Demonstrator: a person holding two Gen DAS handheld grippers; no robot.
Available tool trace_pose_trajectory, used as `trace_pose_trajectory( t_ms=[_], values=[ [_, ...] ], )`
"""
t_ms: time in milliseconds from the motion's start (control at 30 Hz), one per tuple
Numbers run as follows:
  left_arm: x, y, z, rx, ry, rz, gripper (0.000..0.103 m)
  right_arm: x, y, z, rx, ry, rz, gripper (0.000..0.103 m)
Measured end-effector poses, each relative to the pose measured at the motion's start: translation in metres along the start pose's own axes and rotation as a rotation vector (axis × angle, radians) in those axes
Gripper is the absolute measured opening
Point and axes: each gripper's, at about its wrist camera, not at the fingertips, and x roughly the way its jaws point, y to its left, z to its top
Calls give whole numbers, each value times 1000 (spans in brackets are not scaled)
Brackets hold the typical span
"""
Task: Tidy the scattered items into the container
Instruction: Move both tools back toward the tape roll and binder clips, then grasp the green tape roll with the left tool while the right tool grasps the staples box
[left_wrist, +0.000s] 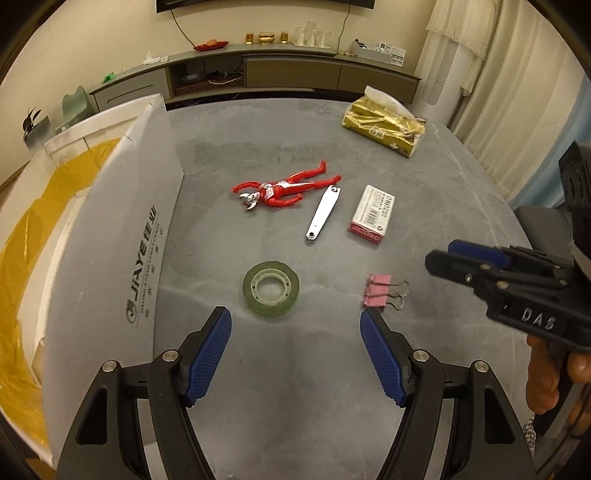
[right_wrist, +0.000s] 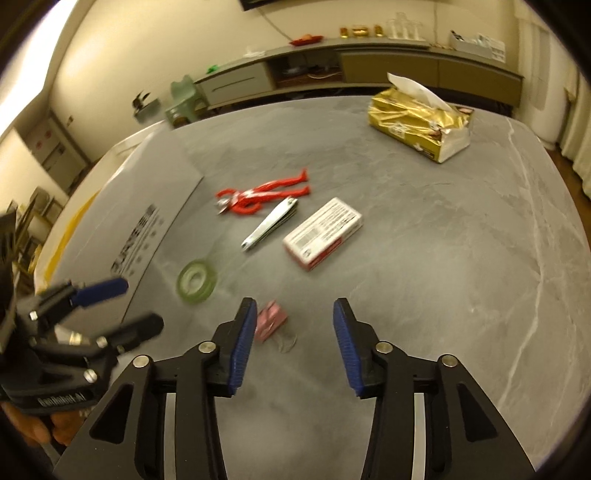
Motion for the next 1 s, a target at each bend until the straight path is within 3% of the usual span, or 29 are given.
trace_pose_trajectory(
  t_ms=[100, 233, 500, 633, 833, 1000],
  values=[
    [13, 1, 5, -8, -2, 8, 76, 12, -7, 13, 54, -5, -12, 56],
    [26, 3, 10, -7, -7, 17, 79, 31, -12, 32, 102, -5, -59, 56],
    [54, 10, 10, -40, 17, 5, 79, 73, -5, 51, 67, 40, -175, 56],
    [63, 15, 5, -45, 8, 18, 80, 83, -5, 52, 47, 14, -183, 63],
    [62, 20, 7, -42, -10, 12, 78, 85, -15, 50, 92, 13, -101, 63],
    [64, 15, 4, -26, -20, 32, 78, 90, -6, 53, 88, 15, -129, 64]
  ],
)
